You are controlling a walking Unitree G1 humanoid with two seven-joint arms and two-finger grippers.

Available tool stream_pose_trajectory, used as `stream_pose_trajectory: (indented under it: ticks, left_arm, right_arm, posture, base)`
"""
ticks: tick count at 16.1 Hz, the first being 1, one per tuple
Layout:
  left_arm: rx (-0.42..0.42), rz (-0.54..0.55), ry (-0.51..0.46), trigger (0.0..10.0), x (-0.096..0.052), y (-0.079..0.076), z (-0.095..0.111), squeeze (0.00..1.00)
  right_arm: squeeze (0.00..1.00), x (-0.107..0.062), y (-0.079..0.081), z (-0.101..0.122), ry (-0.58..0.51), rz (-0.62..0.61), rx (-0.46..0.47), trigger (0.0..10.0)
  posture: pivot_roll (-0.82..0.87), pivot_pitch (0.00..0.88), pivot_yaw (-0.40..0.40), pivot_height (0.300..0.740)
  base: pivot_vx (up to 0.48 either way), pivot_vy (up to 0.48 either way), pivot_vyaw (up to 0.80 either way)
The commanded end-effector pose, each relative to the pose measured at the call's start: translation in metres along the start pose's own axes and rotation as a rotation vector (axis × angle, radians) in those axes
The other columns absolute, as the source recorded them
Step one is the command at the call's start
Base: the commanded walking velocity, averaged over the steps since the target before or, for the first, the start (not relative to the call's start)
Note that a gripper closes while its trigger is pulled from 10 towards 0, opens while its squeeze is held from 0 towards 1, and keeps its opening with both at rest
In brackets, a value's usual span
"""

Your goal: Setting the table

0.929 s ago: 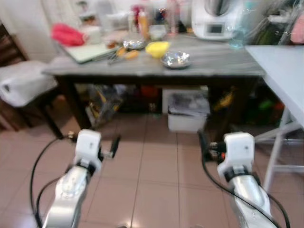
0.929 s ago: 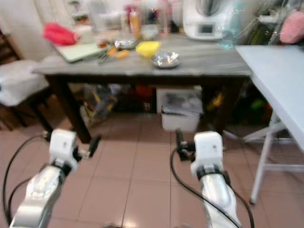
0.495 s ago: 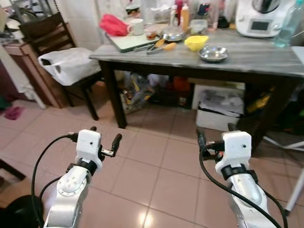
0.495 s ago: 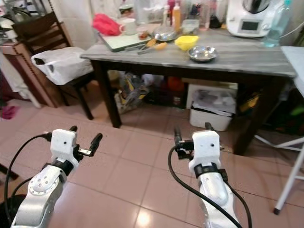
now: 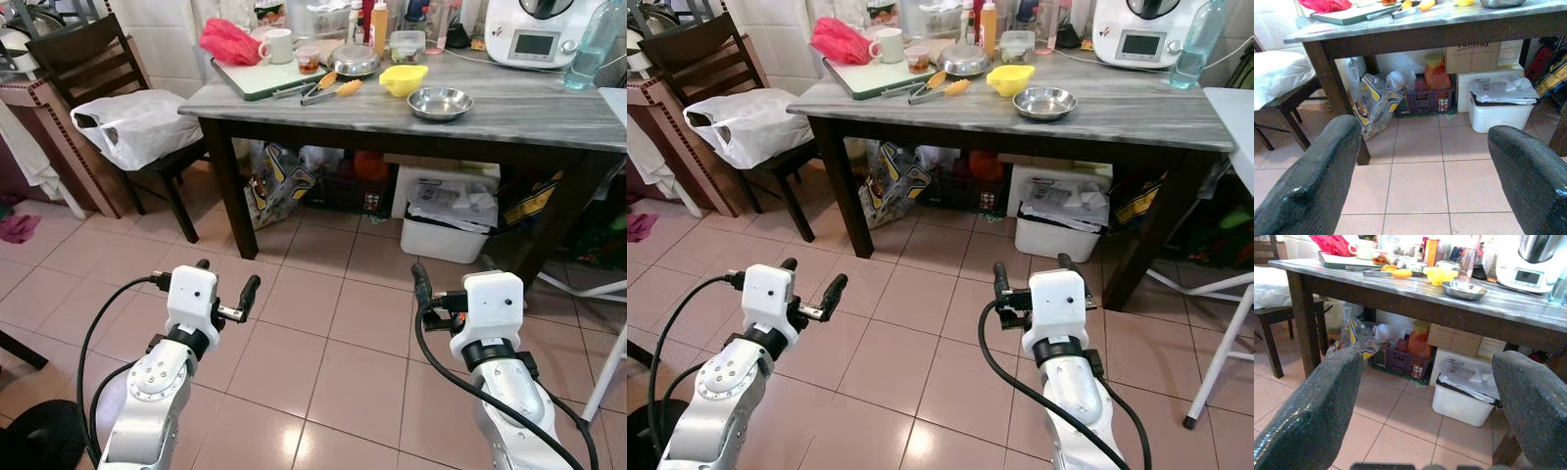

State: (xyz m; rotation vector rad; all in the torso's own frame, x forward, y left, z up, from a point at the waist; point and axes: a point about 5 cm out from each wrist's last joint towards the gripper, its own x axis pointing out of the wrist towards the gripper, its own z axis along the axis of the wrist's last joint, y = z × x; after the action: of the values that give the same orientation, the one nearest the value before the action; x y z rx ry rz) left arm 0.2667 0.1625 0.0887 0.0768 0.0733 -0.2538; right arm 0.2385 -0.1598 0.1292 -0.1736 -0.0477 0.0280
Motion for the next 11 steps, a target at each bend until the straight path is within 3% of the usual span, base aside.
stream_pose_trajectory:
  ticks: [1,4,11]
  left_arm:
    - [0.001,-0.015,-0.016,10.0,0.0038,-0.0015,0.0033,0.00]
    - [-0.002,-0.031,-0.007,10.0,0.0044,-0.0026,-0.0002,0.00]
    - [-0.014,-0.042,-0.014,10.0,0.0100,-0.0068,-0.0002,0.00]
  right_arm:
    - [0.00,0.0007,-0.0008,-0.0013,0.006,-0.003,-0.001,10.0]
    - [0.00,0.0009,-0.0018,-0.0017,0.010,-0.008,-0.002,10.0]
    - [0.00,-0.0001,-0.0011,-0.0010,0.006,-0.016,0.004,10.0]
  posture:
    - [-0.11,0.008,0.066,0.740]
    - [-0.11,0.009,0.063,0.740]
    - [-0.12,0.011,0.073,0.740]
  base:
    - [0.000,-0.345,0.00]
    - [0.000,-0.351,-0.15]
    - [0.000,-0.366,-0.57]
